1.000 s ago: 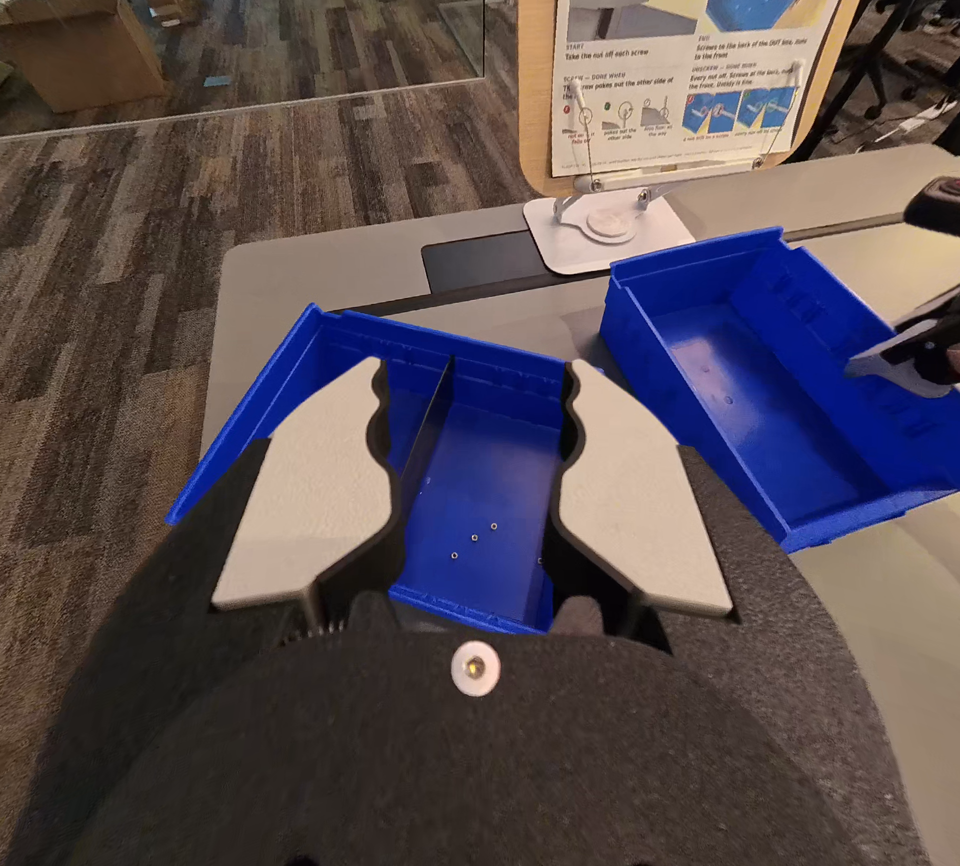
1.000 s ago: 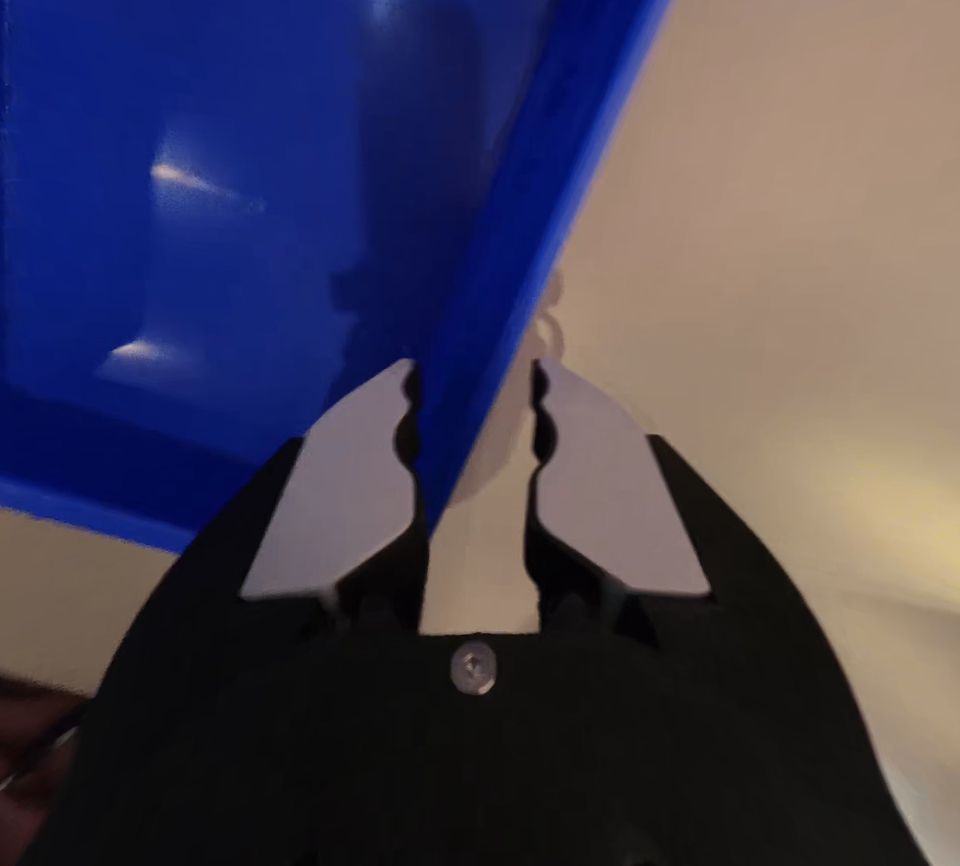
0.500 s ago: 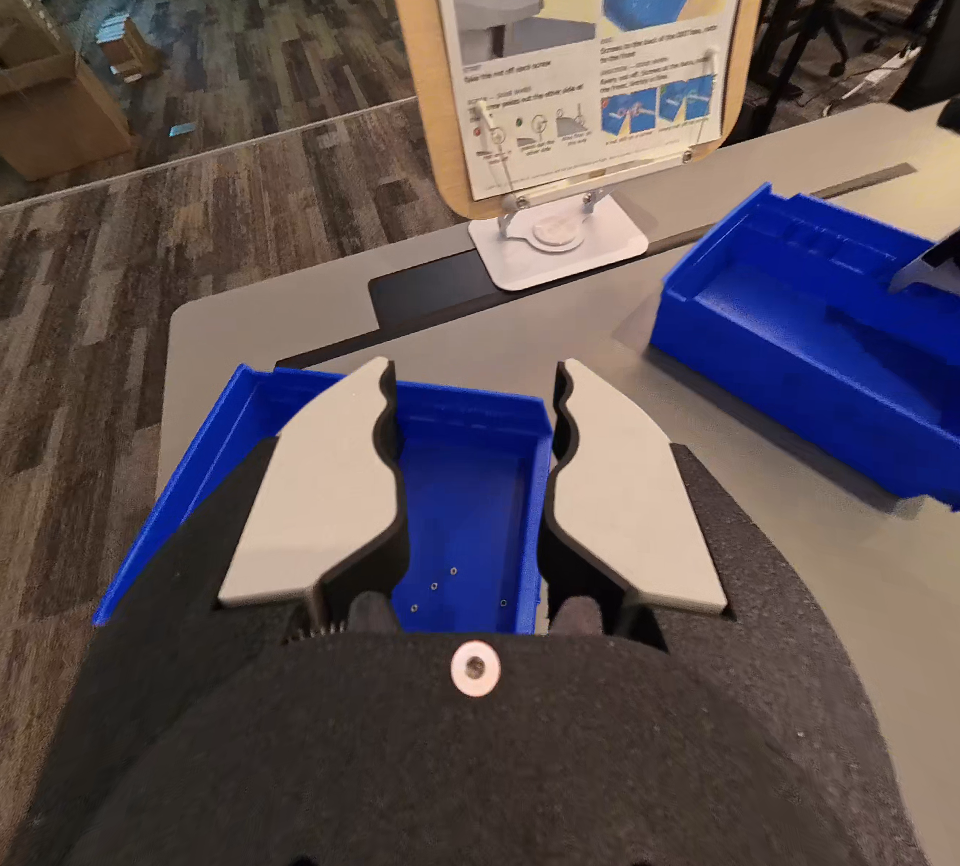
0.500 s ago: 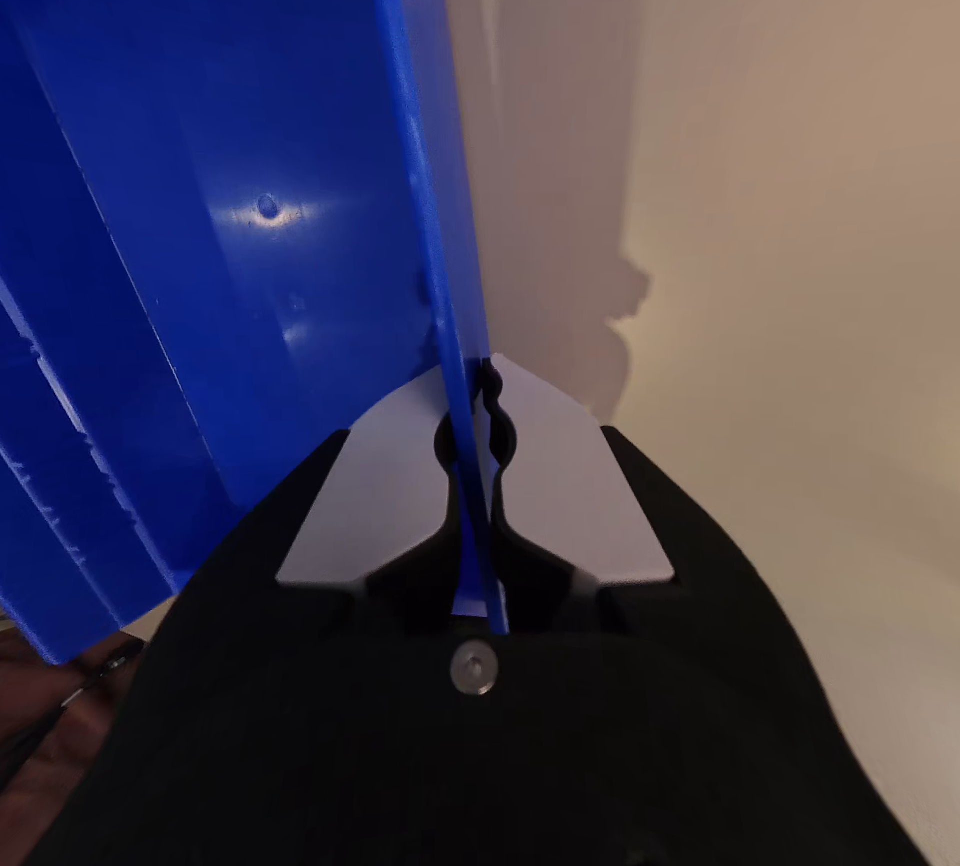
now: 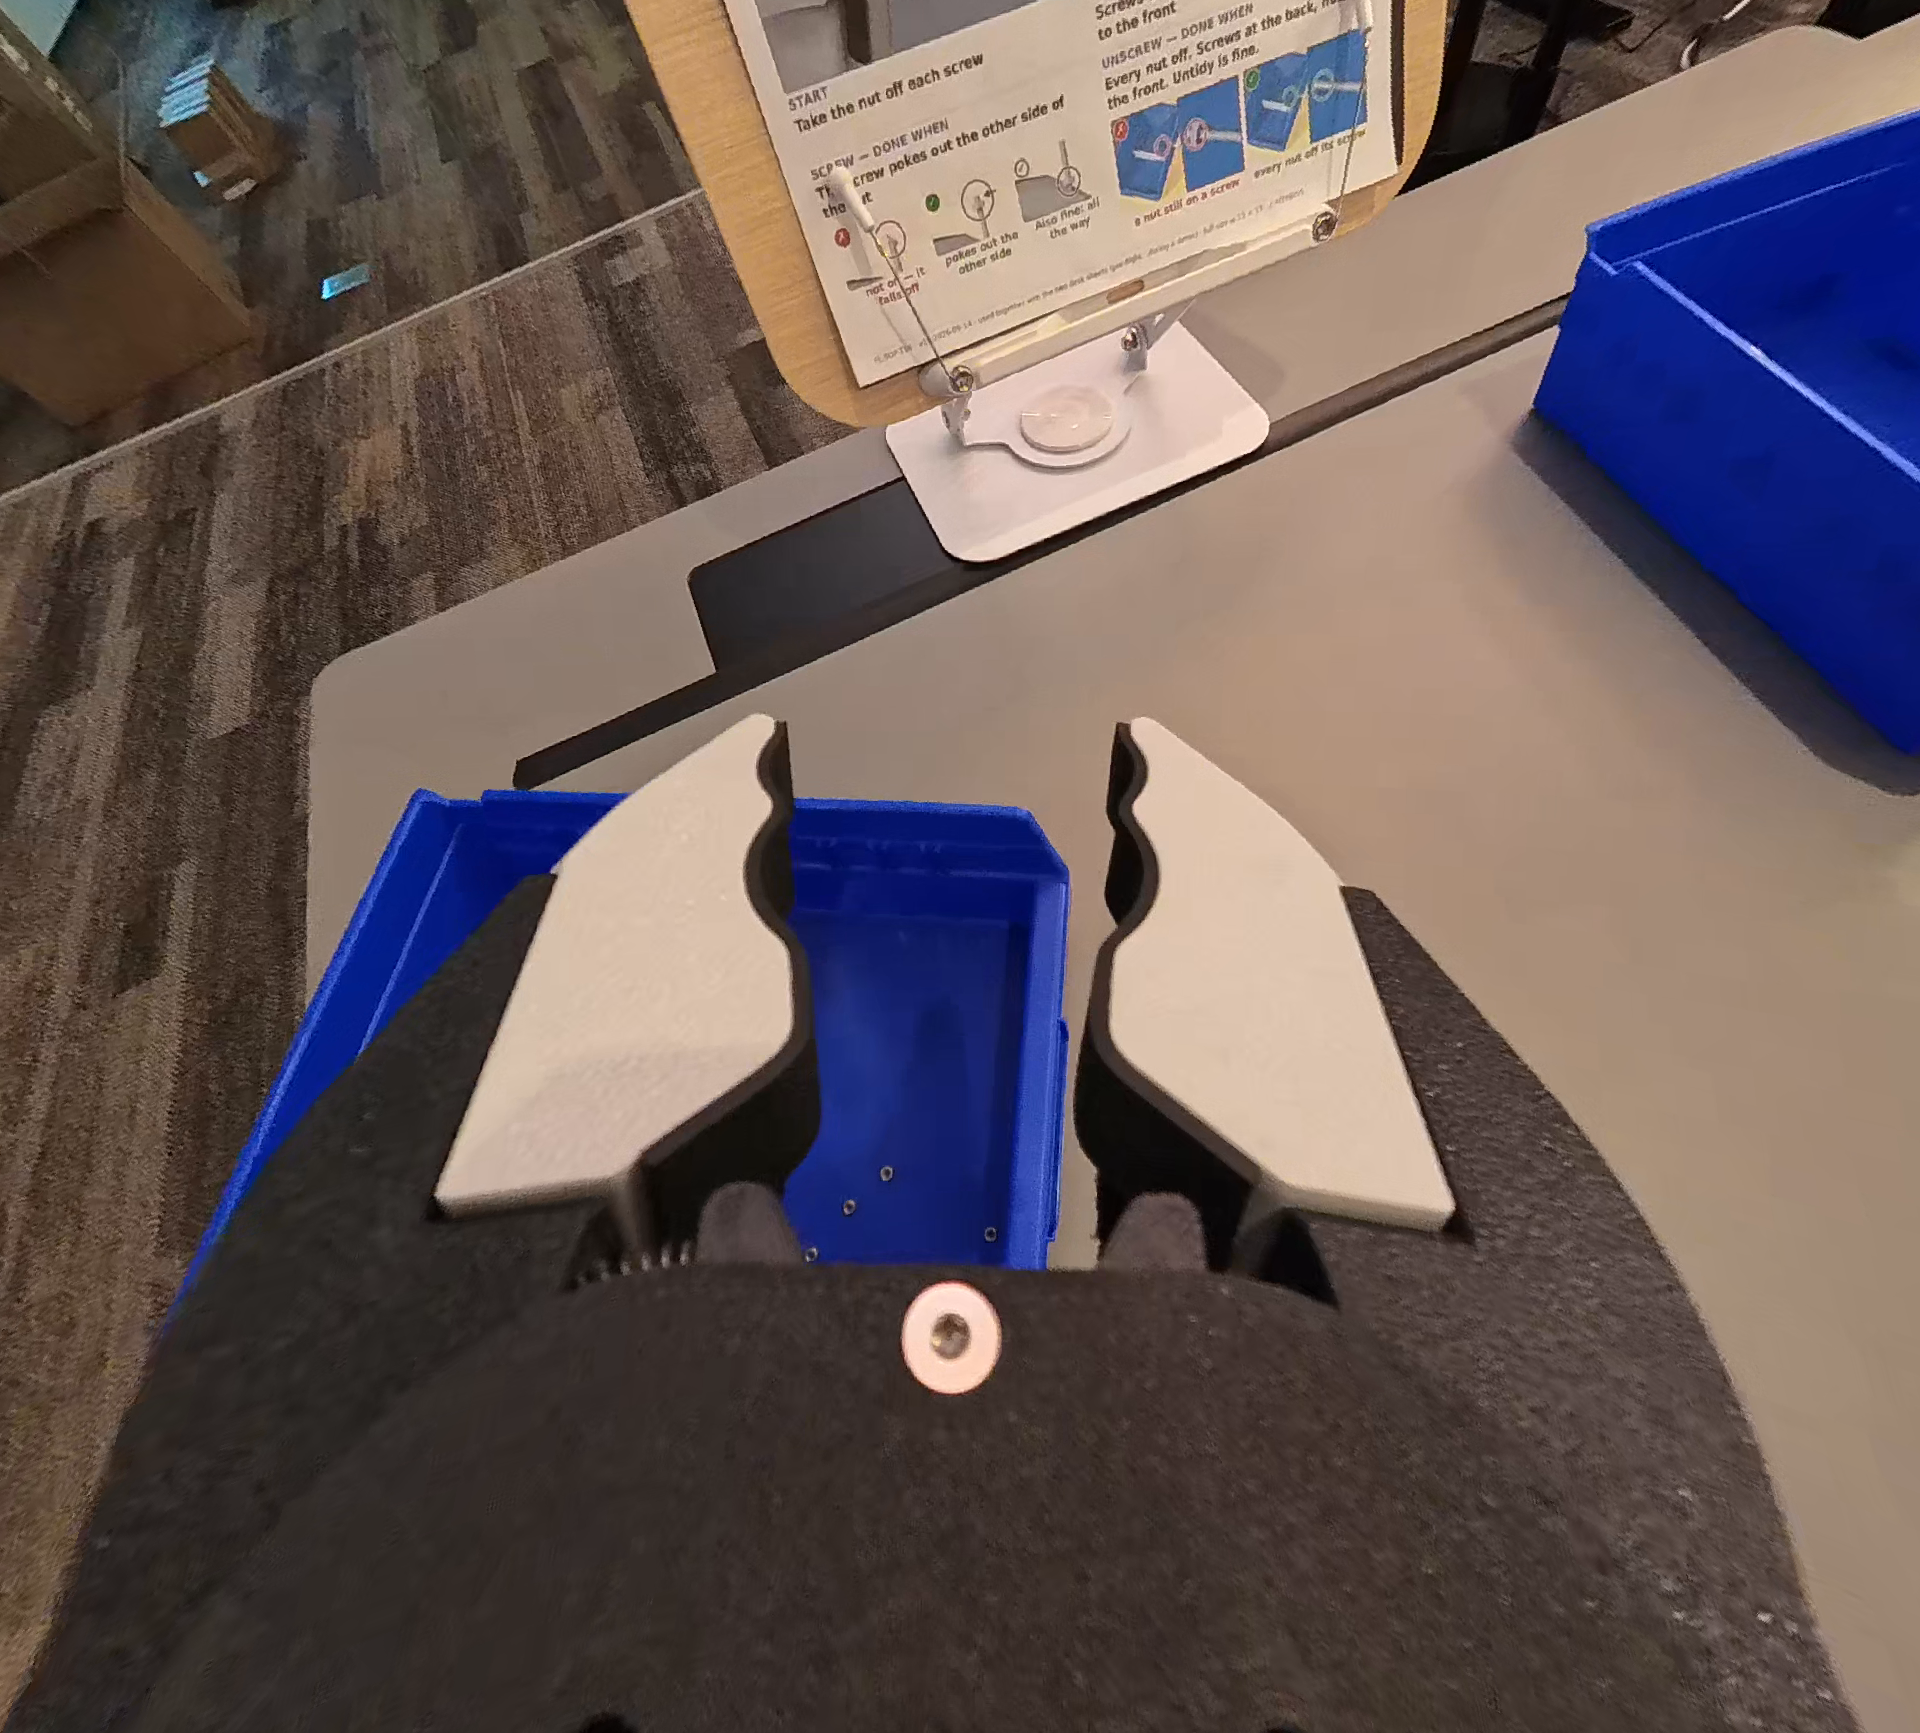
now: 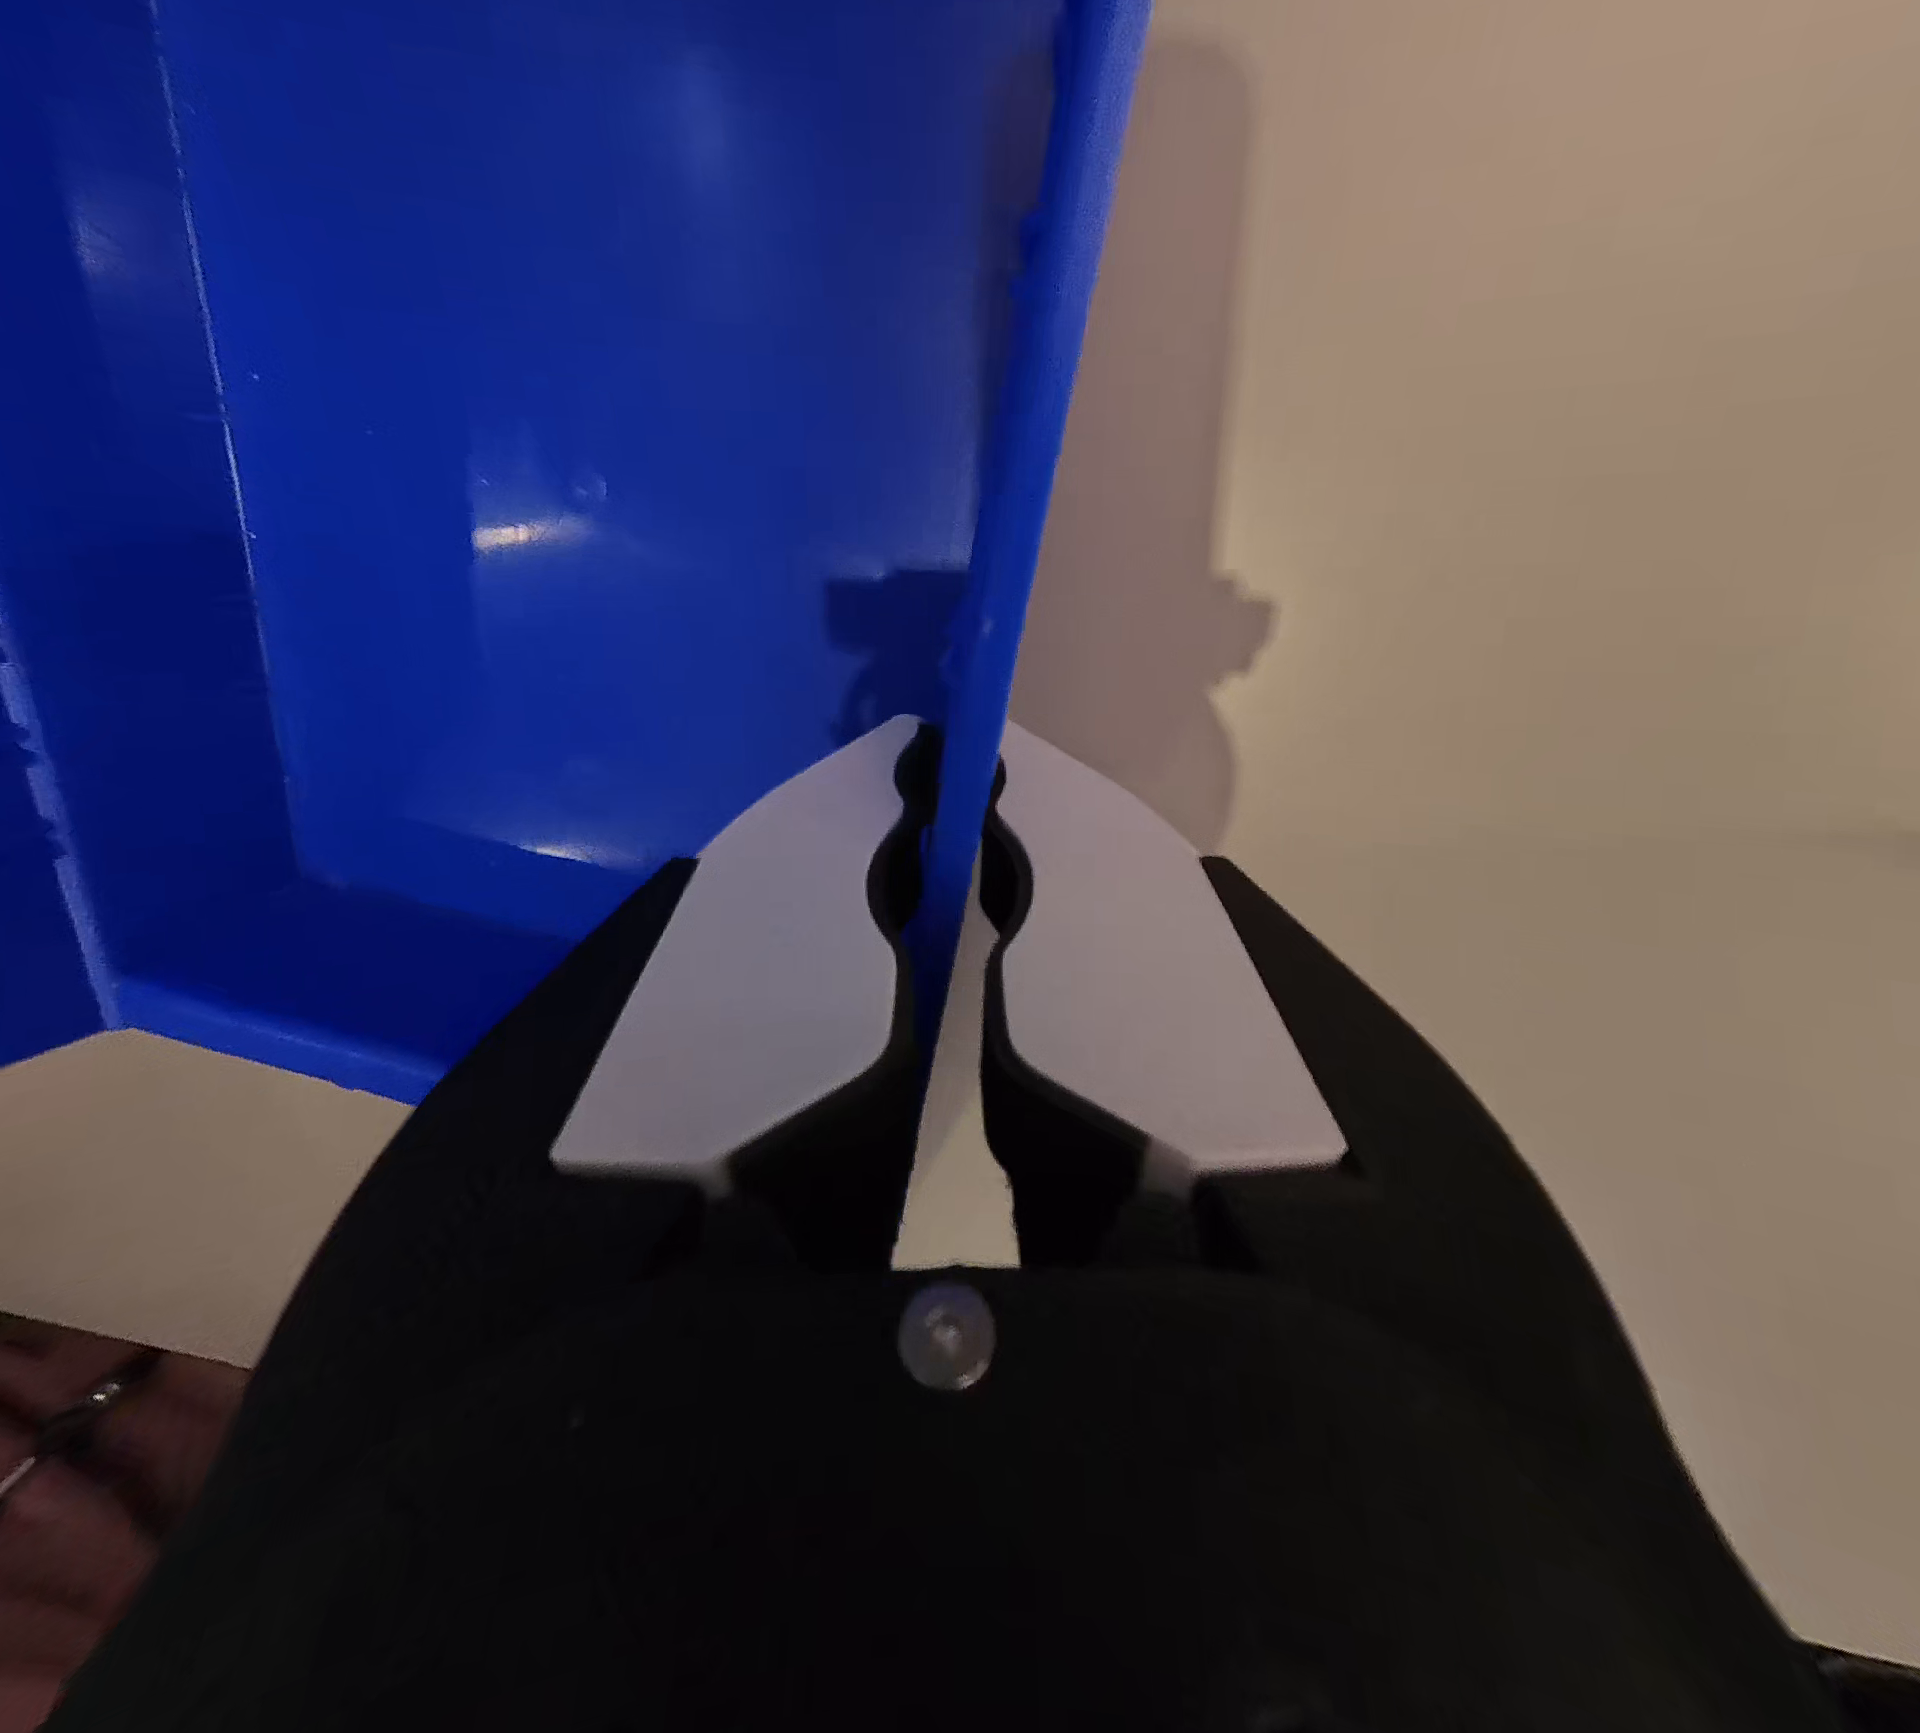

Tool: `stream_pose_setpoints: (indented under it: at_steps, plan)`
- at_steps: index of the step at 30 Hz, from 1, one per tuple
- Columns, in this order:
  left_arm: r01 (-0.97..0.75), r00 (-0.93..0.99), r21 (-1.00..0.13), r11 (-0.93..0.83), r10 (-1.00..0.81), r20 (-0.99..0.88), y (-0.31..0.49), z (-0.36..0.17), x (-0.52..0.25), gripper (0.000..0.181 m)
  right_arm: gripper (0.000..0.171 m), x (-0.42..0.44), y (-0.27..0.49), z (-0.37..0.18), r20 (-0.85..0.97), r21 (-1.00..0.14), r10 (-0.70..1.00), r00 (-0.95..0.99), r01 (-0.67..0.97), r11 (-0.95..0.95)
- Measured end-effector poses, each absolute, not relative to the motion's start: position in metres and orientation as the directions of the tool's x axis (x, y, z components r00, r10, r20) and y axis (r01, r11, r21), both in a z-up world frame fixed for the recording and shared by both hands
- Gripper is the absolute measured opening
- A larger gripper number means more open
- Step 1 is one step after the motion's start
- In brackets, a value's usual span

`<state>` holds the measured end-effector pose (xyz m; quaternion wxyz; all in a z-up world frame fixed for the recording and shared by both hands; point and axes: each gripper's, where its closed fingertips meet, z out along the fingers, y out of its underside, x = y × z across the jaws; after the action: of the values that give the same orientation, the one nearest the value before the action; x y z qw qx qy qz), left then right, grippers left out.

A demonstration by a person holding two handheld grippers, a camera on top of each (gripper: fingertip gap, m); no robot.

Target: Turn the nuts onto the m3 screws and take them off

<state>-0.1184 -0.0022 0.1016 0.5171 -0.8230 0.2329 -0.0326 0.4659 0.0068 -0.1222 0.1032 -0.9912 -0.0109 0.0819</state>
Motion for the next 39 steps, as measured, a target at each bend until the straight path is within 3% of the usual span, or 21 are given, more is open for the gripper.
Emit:
stream_pose_setpoints:
  at_steps: [15,19,21,24,27,29,32,39]
  plan:
    - [-0.41,0.874,-0.823,-0.393,-0.428,-0.231,0.007,0.084,-0.105,0.06,0.009,0.473,0.003,-0.121,-0.144,-0.218,0.226,0.963,0.192,-0.957]
    - [-0.386,0.875,-0.84,-0.382,-0.44,-0.202,0.005,0.089,-0.108,0.061,0.02,0.472,0.019,-0.087,-0.093,-0.428,0.227,0.969,0.168,-0.888]
    - [-0.355,0.853,-0.863,-0.359,-0.501,-0.143,-0.003,0.096,-0.103,0.06,0.029,0.469,0.027,-0.048,-0.015,-0.588,0.257,0.966,0.2,-0.784]
    - [-0.291,0.856,-0.91,-0.297,-0.506,-0.109,-0.012,0.118,-0.112,0.061,0.029,0.444,0.027,0.029,0.08,-0.821,0.346,0.935,0.259,-0.509]
    - [-0.202,0.896,-0.945,-0.256,-0.438,-0.073,-0.014,0.139,-0.139,0.061,0.035,0.376,-0.002,0.103,0.107,-0.961,0.652,0.75,0.245,-0.125]
    - [-0.137,0.928,-0.955,-0.261,-0.371,-0.032,-0.014,0.143,-0.163,0.064,0.036,0.346,-0.025,0.134,0.197,-0.974,0.75,0.632,0.217,0.073]
    - [-0.067,0.969,-0.95,-0.305,-0.245,0.011,-0.018,0.128,-0.204,0.064,0.037,0.323,-0.037,0.154,0.34,-0.939,0.762,0.552,0.233,0.251]
    - [0.053,0.994,-0.865,-0.499,-0.055,0.093,-0.054,0.055,-0.257,0.071,0.037,0.302,-0.031,0.156,0.359,-0.933,0.829,0.428,0.173,0.314]
